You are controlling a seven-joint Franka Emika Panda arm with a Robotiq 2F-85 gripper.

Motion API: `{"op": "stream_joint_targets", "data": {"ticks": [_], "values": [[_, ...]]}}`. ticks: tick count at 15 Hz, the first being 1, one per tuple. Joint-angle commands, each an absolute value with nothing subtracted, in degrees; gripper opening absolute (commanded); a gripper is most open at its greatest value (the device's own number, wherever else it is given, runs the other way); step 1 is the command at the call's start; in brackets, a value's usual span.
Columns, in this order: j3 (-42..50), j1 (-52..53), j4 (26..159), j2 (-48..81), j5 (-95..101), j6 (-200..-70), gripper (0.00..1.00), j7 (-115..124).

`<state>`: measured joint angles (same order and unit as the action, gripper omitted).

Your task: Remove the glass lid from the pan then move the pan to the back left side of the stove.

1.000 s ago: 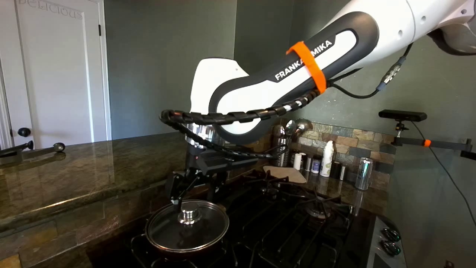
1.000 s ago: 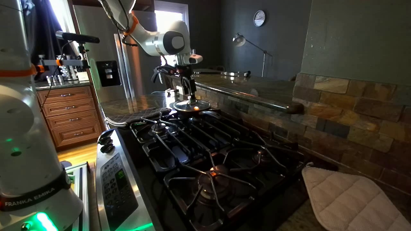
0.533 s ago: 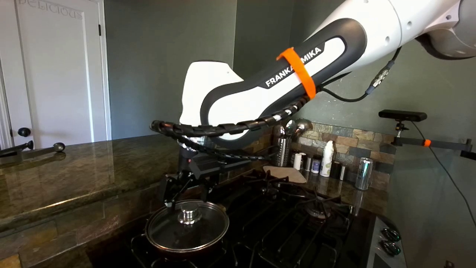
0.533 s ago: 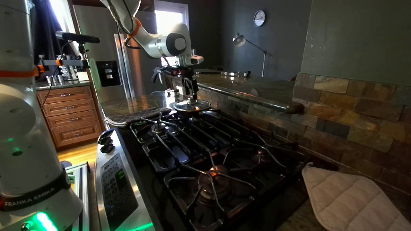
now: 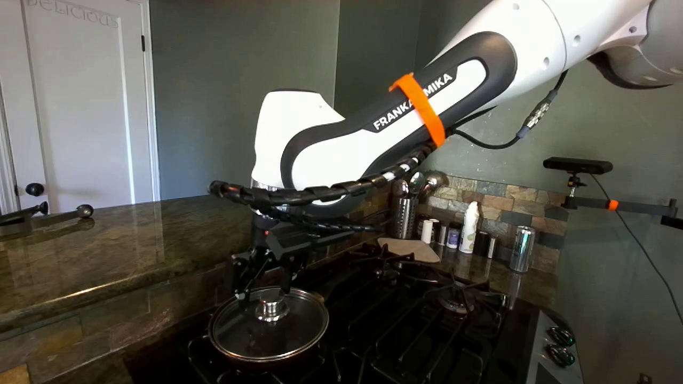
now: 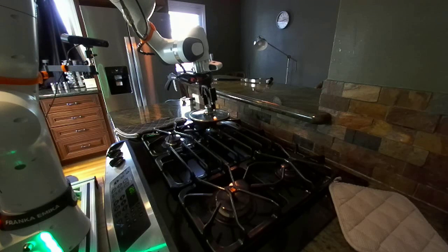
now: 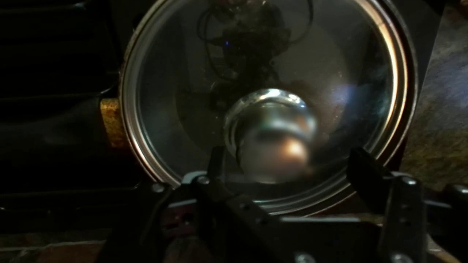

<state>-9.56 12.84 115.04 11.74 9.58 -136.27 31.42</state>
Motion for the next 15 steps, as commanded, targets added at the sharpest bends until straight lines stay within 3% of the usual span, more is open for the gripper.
{"op": "stream_joint_targets", "data": {"ticks": [1, 2, 6, 8, 9, 10, 15], "values": [[-8.24, 14.26, 113.77, 12.70, 11.31, -135.42, 0.71, 31.77], [-8.17, 14.27, 113.74, 12.71, 11.47, -135.41, 0.56, 31.75], [-7.87, 14.37, 113.66, 12.72, 11.94, -135.09, 0.24, 31.89], [-7.78, 14.44, 113.40, 12.78, 12.20, -135.04, 0.39, 31.96], [-7.77, 14.49, 113.41, 12.77, 12.27, -135.08, 0.64, 32.06], [-7.83, 14.48, 113.40, 12.75, 12.05, -134.95, 0.64, 31.82], [-7.76, 14.77, 113.48, 12.52, 11.81, -134.09, 0.98, 31.97]]}}
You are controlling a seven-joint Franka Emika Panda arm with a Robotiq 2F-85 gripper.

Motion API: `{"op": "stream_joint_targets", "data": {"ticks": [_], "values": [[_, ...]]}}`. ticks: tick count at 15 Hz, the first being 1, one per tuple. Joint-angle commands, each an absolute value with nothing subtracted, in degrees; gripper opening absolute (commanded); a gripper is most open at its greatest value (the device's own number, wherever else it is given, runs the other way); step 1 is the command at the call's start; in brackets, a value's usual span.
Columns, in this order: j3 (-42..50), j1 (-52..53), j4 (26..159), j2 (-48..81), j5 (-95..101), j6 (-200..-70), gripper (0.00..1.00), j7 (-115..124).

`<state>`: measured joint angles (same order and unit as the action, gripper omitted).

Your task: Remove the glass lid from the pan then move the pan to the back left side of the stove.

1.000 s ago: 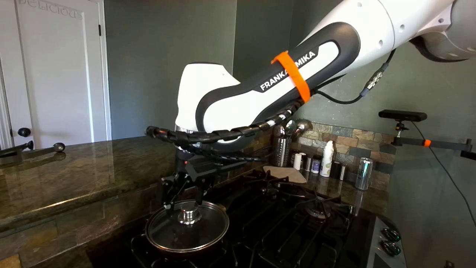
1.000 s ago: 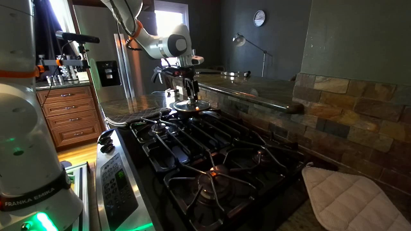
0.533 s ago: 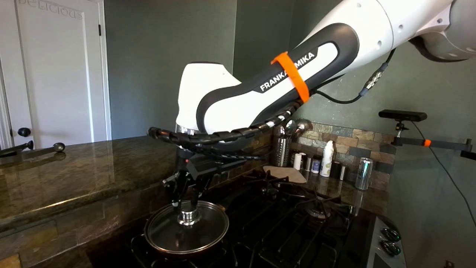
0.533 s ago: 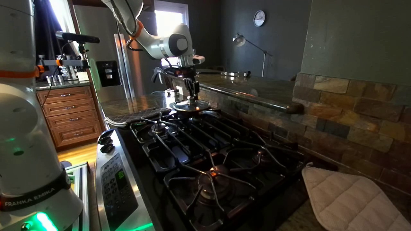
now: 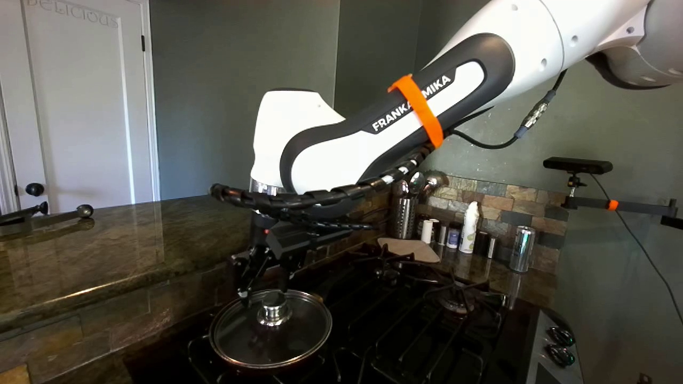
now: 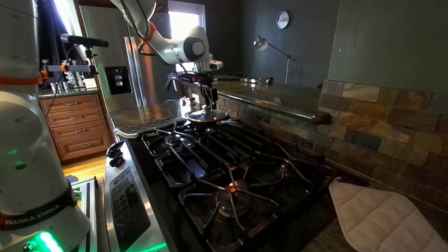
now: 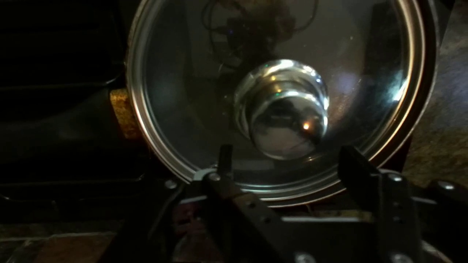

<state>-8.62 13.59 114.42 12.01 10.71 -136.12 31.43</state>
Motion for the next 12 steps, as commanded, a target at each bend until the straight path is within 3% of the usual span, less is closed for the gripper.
{"op": "stream_joint_targets", "data": {"ticks": [1, 10, 11, 12], "values": [[-7.77, 14.81, 113.44, 12.42, 11.73, -133.39, 1.00, 32.04], [-8.30, 14.96, 112.57, 12.78, 10.53, -129.05, 1.00, 31.56], [-8.30, 15.02, 112.60, 12.84, 10.62, -129.31, 0.97, 31.63], [-8.37, 15.03, 112.60, 12.91, 10.45, -129.42, 0.84, 31.39]]}}
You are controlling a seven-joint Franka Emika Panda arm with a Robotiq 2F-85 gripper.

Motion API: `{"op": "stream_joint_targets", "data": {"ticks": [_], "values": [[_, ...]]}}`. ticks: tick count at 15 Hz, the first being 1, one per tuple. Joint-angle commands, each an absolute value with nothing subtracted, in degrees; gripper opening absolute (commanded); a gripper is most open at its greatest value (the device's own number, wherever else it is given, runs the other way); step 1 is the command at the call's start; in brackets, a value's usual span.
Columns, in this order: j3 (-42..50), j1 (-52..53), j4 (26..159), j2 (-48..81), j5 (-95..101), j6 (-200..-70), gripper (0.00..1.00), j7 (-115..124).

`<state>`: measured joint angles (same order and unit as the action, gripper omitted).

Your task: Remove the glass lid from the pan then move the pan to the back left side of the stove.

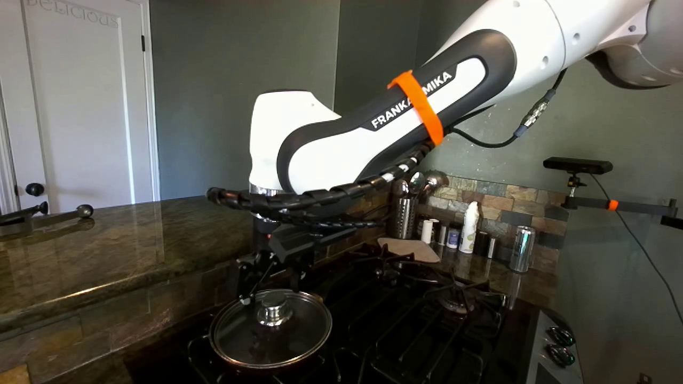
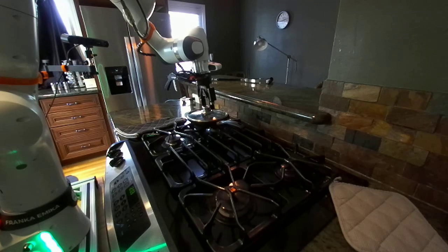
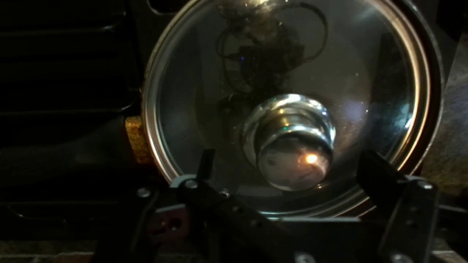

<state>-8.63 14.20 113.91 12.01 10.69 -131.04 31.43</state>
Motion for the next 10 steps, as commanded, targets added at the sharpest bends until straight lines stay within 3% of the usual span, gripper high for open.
{"op": "stream_joint_targets", "data": {"ticks": [1, 2, 8, 10], "values": [[-8.34, 15.12, 112.61, 12.99, 10.61, -129.67, 0.73, 31.59], [-8.36, 15.16, 112.64, 13.07, 10.60, -130.02, 0.71, 31.51], [-8.37, 15.33, 112.65, 13.24, 10.54, -130.37, 0.24, 31.54], [-8.29, 15.32, 112.73, 13.26, 10.67, -130.63, 0.24, 31.68]]}}
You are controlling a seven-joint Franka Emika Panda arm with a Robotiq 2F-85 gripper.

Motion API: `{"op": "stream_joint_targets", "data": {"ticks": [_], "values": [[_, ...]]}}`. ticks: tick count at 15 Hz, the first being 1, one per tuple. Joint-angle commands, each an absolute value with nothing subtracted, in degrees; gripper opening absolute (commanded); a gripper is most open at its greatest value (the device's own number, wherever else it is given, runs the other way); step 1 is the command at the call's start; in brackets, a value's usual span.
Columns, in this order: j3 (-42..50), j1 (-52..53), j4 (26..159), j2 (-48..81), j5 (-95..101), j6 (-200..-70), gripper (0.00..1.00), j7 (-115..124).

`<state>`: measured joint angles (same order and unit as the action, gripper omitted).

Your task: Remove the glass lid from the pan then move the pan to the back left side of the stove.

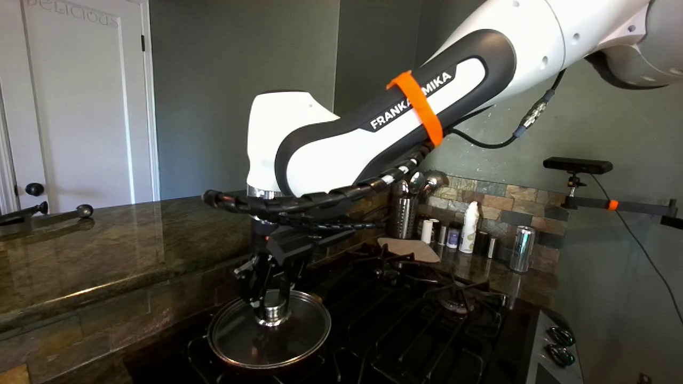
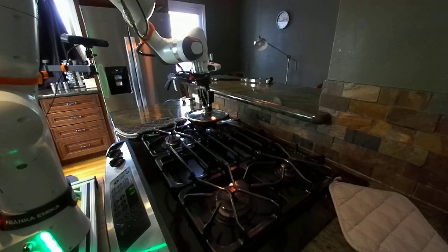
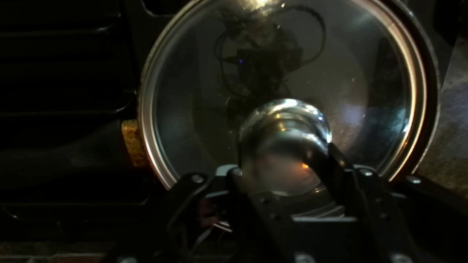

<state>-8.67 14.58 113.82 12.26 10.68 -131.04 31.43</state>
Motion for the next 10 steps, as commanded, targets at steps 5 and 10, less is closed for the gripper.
{"op": "stream_joint_targets", "data": {"ticks": [5, 10], "values": [[-8.42, 14.84, 113.71, 11.16, 8.77, -131.43, 0.24, 31.67], [-8.46, 14.86, 115.23, 8.13, 7.96, -132.62, 0.24, 33.94]]}}
